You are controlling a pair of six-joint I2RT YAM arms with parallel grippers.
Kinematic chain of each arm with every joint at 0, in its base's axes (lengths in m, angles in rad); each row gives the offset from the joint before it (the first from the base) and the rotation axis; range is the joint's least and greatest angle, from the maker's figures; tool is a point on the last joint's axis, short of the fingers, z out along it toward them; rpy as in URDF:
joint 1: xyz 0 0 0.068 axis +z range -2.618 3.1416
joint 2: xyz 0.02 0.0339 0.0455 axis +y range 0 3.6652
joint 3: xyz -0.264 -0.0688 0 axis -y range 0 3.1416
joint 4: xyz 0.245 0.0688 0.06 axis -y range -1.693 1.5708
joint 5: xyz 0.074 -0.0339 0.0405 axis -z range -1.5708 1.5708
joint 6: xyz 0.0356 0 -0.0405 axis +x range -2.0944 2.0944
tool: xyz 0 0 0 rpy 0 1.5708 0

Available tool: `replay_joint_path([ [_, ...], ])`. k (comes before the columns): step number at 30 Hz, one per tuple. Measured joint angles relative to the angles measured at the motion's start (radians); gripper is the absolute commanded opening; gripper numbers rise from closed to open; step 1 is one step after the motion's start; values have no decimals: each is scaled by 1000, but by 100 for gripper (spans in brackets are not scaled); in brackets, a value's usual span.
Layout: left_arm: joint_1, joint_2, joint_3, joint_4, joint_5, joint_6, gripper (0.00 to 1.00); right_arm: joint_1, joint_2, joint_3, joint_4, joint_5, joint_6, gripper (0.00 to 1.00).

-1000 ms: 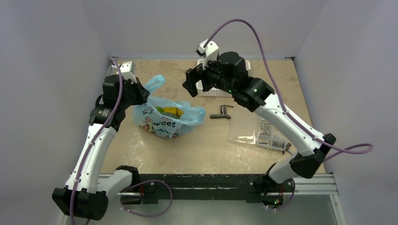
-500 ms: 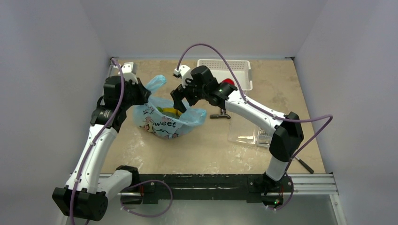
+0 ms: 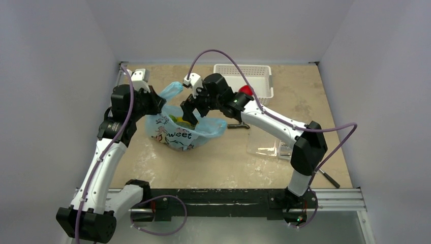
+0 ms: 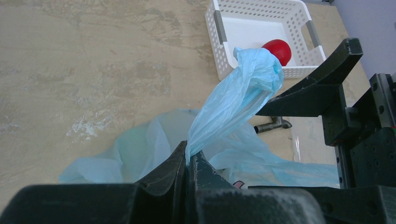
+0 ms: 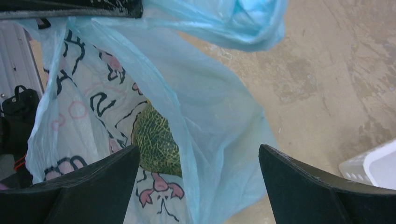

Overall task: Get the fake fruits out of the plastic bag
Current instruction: Adjust the plastic bag at the center of the board.

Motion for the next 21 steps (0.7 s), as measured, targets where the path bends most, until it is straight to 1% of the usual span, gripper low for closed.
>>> replay_joint_path([
  [2,-5,-10,-7,7,6,0,0,7,12,5,18,-1,-2,86],
  [3,-10,-15,-8,8,5,0,5,12,24,8,34,-1,0,73],
  [4,-17,-20,-8,7,-1,0,16,15,36,10,54,-2,3,58],
  [5,-24,-26,-8,6,-7,-3,30,18,50,10,72,-3,15,36],
  [6,-31,-32,-8,0,-17,-13,47,19,62,11,87,-5,24,15],
  [7,-37,-38,-6,-14,-27,-28,61,22,76,11,108,-8,49,0],
  [9,-40,-45,7,-77,-53,-76,89,25,95,7,149,-6,112,0],
  [10,-39,-47,14,-108,-64,-94,98,28,96,-9,183,-1,151,0],
  [11,-39,-51,24,-149,-81,-123,100,30,89,-33,221,5,191,0],
  [12,-39,-58,34,-193,-97,-153,100,31,72,-72,266,14,237,0],
  [16,-39,-115,89,-390,-188,-256,100,34,-6,-190,355,72,361,0],
  [19,-39,-195,117,-508,-246,-311,100,35,-39,-210,394,110,427,0],
  [21,-39,-257,118,-571,-266,-342,98,36,-46,-210,414,134,458,0],
])
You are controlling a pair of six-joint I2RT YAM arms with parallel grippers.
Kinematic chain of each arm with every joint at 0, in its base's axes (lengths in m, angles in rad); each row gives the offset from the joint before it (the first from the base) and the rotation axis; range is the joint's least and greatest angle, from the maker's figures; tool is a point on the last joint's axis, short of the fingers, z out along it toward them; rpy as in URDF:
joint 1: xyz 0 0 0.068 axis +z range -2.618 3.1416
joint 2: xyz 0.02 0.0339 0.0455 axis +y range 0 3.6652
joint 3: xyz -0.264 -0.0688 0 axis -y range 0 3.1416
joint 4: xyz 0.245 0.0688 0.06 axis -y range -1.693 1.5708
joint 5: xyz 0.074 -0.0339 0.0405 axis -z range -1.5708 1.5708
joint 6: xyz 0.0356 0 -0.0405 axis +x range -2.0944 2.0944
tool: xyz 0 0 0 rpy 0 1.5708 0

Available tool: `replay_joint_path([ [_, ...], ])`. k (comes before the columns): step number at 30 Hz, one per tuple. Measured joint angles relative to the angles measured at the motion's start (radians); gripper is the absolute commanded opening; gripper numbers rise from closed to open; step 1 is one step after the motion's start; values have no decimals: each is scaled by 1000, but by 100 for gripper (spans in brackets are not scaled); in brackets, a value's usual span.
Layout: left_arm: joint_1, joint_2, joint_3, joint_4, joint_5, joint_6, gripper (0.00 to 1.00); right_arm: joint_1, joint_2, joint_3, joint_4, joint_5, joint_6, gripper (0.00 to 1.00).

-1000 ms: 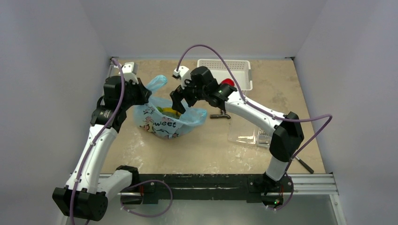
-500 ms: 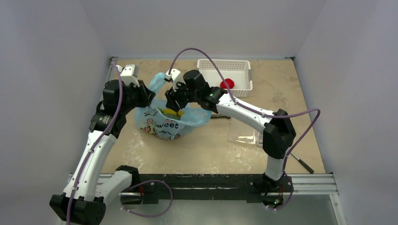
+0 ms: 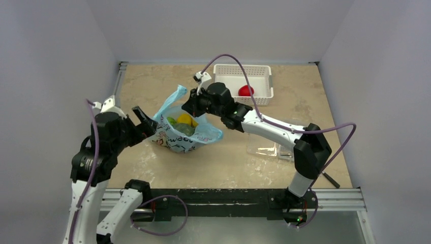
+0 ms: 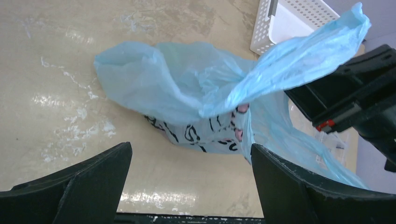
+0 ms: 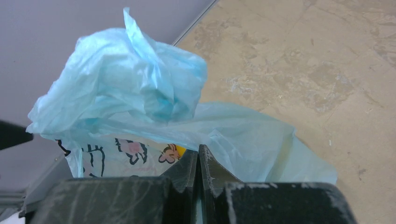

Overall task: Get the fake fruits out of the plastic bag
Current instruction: Adjust the plastic bag at the center of the board.

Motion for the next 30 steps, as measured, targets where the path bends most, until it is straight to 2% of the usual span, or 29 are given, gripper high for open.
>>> replay_joint_path([
  [5,0,-98,9,-81,73,-55,100,0,-5,-21,24,38,52,0],
  [10,-15,-67,-136,39,263,-160,100,-1,-6,-24,25,57,71,0],
  [13,-123,4,-255,174,285,-254,100,-1,-6,-24,30,55,77,0],
  [15,-195,68,-278,223,251,-300,98,-2,-6,-24,35,52,82,0],
  [17,-240,123,-279,269,201,-343,87,-2,-6,-27,39,53,83,0],
  [21,-254,171,-280,341,93,-385,57,-2,-26,-59,44,60,85,0],
  [24,-254,183,-280,359,12,-355,24,-5,-40,-60,34,89,80,0],
  [26,-251,183,-272,348,-41,-299,5,-18,-57,-60,22,113,77,0],
  [27,-246,185,-257,332,-59,-258,0,-32,-64,-60,21,118,75,0],
  [30,-217,187,-165,270,-93,-127,0,-87,-61,-27,-8,132,60,0],
])
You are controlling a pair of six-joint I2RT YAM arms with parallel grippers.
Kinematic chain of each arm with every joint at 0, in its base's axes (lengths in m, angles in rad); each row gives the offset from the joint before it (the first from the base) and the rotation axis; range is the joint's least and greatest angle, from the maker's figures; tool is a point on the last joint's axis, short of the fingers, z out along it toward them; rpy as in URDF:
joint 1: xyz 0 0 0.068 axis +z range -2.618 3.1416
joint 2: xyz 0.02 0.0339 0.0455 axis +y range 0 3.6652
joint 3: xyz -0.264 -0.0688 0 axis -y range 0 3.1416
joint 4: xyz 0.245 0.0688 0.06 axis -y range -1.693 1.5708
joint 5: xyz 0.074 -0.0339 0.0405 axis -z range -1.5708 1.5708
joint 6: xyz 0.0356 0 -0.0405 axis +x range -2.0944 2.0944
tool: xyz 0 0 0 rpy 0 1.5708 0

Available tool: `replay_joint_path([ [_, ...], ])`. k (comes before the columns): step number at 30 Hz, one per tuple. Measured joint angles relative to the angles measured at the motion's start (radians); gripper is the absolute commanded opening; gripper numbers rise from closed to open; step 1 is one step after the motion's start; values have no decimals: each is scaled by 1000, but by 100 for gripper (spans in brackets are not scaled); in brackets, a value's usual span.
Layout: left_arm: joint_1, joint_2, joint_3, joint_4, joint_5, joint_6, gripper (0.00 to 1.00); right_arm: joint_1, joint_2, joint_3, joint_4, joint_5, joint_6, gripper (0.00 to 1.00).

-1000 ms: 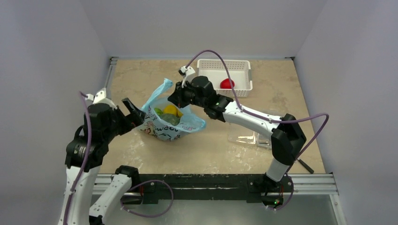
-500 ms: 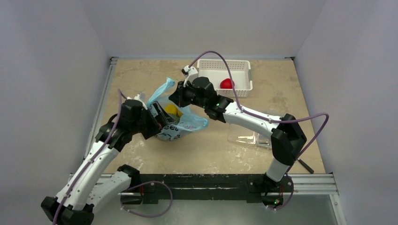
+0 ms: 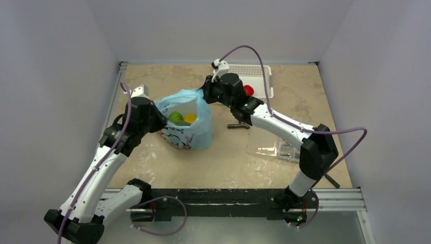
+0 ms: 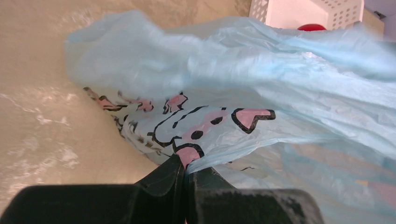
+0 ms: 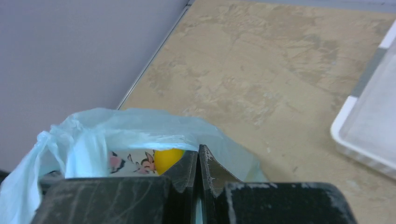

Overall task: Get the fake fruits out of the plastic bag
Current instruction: Adjust the plastic bag at the center of the board.

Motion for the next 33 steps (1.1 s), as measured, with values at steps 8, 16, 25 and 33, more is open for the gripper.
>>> replay_joint_path([
  [8,55,-148,101,-108,-23,201,0,-50,100,129,-55,42,-44,0],
  [16,56,-187,-11,-141,100,211,42,-48,159,211,-205,60,-90,10],
  [25,56,-231,63,-241,117,270,85,-29,88,260,-425,90,-111,90],
  [33,56,-145,339,-270,98,456,100,31,-151,231,-519,157,-20,99],
])
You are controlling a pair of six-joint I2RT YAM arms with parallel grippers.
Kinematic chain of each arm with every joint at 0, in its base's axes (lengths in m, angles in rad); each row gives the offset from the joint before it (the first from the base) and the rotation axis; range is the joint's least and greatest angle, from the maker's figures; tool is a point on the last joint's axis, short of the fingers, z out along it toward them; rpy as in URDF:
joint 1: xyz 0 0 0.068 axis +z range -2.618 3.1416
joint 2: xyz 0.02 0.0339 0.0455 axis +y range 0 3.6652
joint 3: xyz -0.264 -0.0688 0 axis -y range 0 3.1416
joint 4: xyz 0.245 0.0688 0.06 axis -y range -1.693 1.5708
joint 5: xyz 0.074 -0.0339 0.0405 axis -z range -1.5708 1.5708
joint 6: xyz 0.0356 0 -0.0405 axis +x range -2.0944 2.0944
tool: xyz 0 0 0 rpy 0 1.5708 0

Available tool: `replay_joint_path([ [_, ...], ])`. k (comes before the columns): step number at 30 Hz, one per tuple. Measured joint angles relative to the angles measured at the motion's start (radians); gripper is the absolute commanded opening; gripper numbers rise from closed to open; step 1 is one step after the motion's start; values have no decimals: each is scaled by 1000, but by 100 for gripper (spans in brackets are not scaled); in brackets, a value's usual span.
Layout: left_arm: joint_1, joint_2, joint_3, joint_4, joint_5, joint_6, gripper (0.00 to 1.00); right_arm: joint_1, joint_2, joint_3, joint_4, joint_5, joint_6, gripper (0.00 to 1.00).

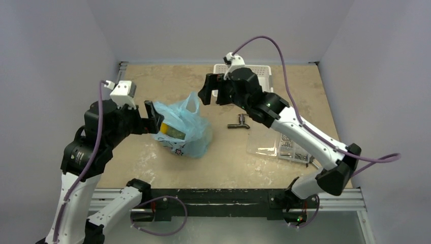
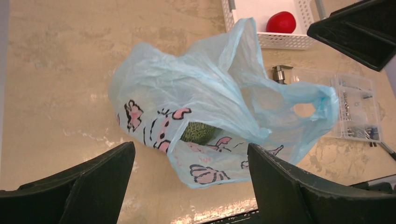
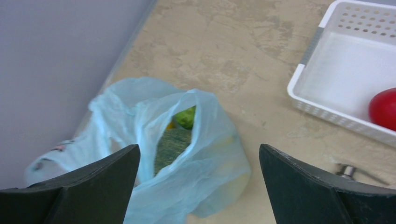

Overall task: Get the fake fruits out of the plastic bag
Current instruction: Adjust the plastic bag at the center of the board.

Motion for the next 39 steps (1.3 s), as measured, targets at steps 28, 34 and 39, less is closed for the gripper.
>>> replay_joint_path([
  [28,16,445,-100,87,7,242,0,385,-11,-576,270,164,456,17],
  [34,20,391,-76,180,-135,146,0,386,-68,-695,305,263,407,0],
  [39,20,344,-73,312,-194,88,0,386,-43,-702,320,341,389,0],
])
